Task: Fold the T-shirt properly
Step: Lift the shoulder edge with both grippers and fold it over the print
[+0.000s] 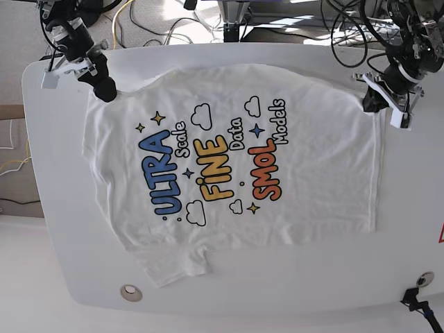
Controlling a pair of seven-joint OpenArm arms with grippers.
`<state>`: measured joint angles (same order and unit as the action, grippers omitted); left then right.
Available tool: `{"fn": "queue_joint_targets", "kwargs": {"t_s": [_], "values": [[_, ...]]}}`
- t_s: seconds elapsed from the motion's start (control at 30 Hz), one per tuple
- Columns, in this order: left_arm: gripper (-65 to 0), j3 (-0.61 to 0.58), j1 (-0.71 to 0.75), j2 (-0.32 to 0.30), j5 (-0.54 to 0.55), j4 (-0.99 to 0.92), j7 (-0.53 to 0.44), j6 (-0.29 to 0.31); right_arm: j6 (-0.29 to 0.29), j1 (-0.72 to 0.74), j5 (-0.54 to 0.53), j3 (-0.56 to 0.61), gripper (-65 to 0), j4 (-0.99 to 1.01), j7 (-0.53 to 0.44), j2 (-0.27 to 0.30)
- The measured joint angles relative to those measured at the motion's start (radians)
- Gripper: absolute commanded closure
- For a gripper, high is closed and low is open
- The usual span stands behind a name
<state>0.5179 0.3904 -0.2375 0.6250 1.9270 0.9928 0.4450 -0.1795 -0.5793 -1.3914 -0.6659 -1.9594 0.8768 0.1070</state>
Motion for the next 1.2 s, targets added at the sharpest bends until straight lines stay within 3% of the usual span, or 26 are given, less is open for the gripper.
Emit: {"fn": "queue_joint_targets", "kwargs": {"t_s": [0.2, 0.37, 0.5, 0.77, 0.9, 1.03, 1.2], "values": [[0.0, 0.005, -0.146, -0.001, -0.003, -0.021, 0.089, -0.006, -0.005, 0.137, 0.0, 0.006, 0.0, 0.106, 0.002, 0.024], [0.0, 0.005, -0.19, 0.001, -0.011, -0.121, 0.093, -0.01, -0.009, 0.28, -0.003, 0.007, 0.0, 0.257, 0.029, 0.06], [0.0, 0.005, -0.234, 0.003, -0.01, -0.2, 0.095, -0.009, -0.007, 0.377, -0.002, 0.074, 0.0, 0.377, 0.023, 0.104], [0.0, 0.0, -0.357, 0.004, -0.028, -0.353, 0.092, -0.009, -0.008, 0.55, -0.001, 0.164, 0.0, 0.544, 0.024, 0.101], [0.0, 0.002, -0.431, 0.004, -0.105, -0.43, 0.093, -0.01, -0.005, 0.639, 0.095, 0.168, 0.0, 0.599, 0.025, 0.1], [0.0, 0.004, -0.499, 0.004, -0.116, -0.476, 0.092, -0.01, -0.034, 0.712, 0.174, 0.166, 0.0, 0.625, 0.025, 0.1], [0.0, 0.003, -0.557, 0.004, -0.16, -0.517, 0.091, -0.01, -0.035, 0.76, 0.184, 0.167, 0.0, 0.724, 0.025, 0.101]]}}
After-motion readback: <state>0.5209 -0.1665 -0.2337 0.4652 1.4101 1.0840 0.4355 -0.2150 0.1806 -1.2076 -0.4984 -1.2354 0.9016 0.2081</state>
